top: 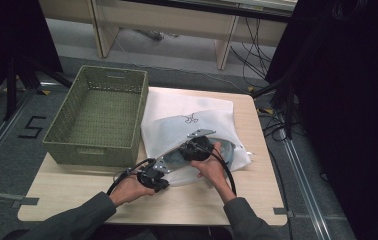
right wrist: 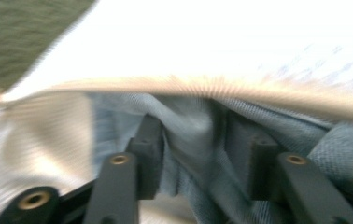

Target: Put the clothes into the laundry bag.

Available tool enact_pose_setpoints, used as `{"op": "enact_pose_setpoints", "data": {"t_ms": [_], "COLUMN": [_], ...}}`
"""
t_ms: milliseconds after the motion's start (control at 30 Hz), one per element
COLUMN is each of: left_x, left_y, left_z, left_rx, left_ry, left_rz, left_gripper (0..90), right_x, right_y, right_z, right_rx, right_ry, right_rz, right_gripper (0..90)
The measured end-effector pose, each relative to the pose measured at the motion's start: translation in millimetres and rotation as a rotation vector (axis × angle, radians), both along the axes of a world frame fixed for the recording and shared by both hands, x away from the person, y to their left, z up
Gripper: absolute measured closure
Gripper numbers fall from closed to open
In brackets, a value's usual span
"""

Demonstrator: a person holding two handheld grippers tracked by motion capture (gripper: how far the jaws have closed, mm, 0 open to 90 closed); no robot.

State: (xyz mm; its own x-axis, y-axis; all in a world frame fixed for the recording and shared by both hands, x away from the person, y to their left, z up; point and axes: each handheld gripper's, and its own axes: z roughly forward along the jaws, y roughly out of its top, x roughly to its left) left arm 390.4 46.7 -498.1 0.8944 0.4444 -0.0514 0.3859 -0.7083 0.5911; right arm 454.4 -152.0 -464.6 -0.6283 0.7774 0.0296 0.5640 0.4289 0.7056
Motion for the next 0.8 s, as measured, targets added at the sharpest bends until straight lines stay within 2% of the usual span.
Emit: {"op": "enact_pose_setpoints", "data": {"t_ms": [33,67,100,133,200,233,267,300,333,367,400,433,467,500,533,600,633,667,700,733,767,800], "left_x": [-1.8,0.2,-0.8,0.2,-0.8,-0.3,-1.7,-0.4,-0.1,0.3,1.1,2.0,2.8,3.4,4.1,6.2,6.6,8.0,8.2,8.5,8.0,8.7], "left_y": [-0.8,3.1,4.0,5.2,4.8,4.7,2.4,-0.1,-3.0,-7.4,-12.5,-17.6,-22.3,-27.7,-31.7,-37.6,-39.4,-41.2,-43.3,-43.2,-43.8,-43.1], "left_z": [-1.4,1.6,2.2,3.3,4.8,6.7,7.9,11.2,11.8,11.8,10.9,9.1,6.9,4.4,2.3,-1.9,-3.7,-5.9,-8.9,-9.1,-9.5,-9.0], "left_rx": [-0.037,0.023,0.034,0.039,0.011,0.007,-0.024,-0.033,-0.049,-0.065,-0.074,-0.086,-0.094,-0.091,-0.089,-0.085,-0.090,-0.090,-0.089,-0.073,-0.067,-0.063], "left_ry": [0.006,-0.013,-0.022,-0.026,-0.029,-0.052,-0.053,-0.075,-0.077,-0.077,-0.071,-0.069,-0.066,-0.076,-0.089,-0.089,-0.088,-0.086,-0.073,-0.092,-0.109,-0.103], "left_rz": [0.039,0.001,0.007,-0.003,0.004,-0.015,-0.001,-0.024,-0.025,-0.021,-0.017,-0.022,-0.031,-0.036,-0.039,-0.039,-0.031,-0.032,-0.022,-0.033,-0.027,-0.025], "left_gripper": [84.3,83.9,83.6,82.9,81.4,80.2,78.3,75.6,69.3,69.3,63.2,63.2,61.3,58.6,55.7,54.7,54.1,54.0,55.7,55.7,59.7,67.6], "right_x": [-3.9,-9.9,-16.0,-22.9,-31.1,-36.3,-42.3,-45.4,-55.0,-55.0,-61.6,-61.6,-66.9,-69.9,-72.0,-73.1,-69.5,-68.8,-66.1,-66.1,-63.4,-59.4], "right_y": [-2.2,-5.3,-9.2,-16.4,-28.9,-36.8,-44.1,-54.3,-71.8,-71.8,-89.2,-89.2,-96.6,-103.4,-110.9,-116.4,-120.0,-118.6,-115.6,-115.6,-115.3,-113.3], "right_z": [4.1,9.3,15.6,22.8,31.4,36.4,39.8,42.7,42.7,42.7,35.7,35.7,31.8,26.5,20.2,13.7,5.4,1.8,-9.5,-9.5,-14.1,-22.4], "right_rx": [0.010,0.021,0.026,0.032,0.052,0.070,0.090,0.083,0.033,0.033,-0.009,-0.009,-0.022,-0.033,-0.056,-0.030,-0.022,-0.002,0.003,0.003,-0.011,-0.016], "right_ry": [-0.004,-0.003,-0.006,-0.031,-0.063,-0.062,-0.061,-0.074,-0.071,-0.071,-0.037,-0.037,-0.005,0.014,0.037,0.087,0.071,0.104,0.186,0.186,0.198,0.198], "right_rz": [0.017,0.029,0.032,0.040,0.038,0.028,0.003,-0.006,-0.053,-0.053,-0.081,-0.081,-0.117,-0.125,-0.107,-0.141,-0.135,-0.162,-0.206,-0.206,-0.204,-0.185], "right_gripper": [53.1,50.3,47.9,45.0,42.1,41.0,39.9,38.6,36.1,36.1,33.8,33.8,32.8,28.8,28.3,28.3,28.8,29.2,32.8,32.8,38.2,48.7]}}
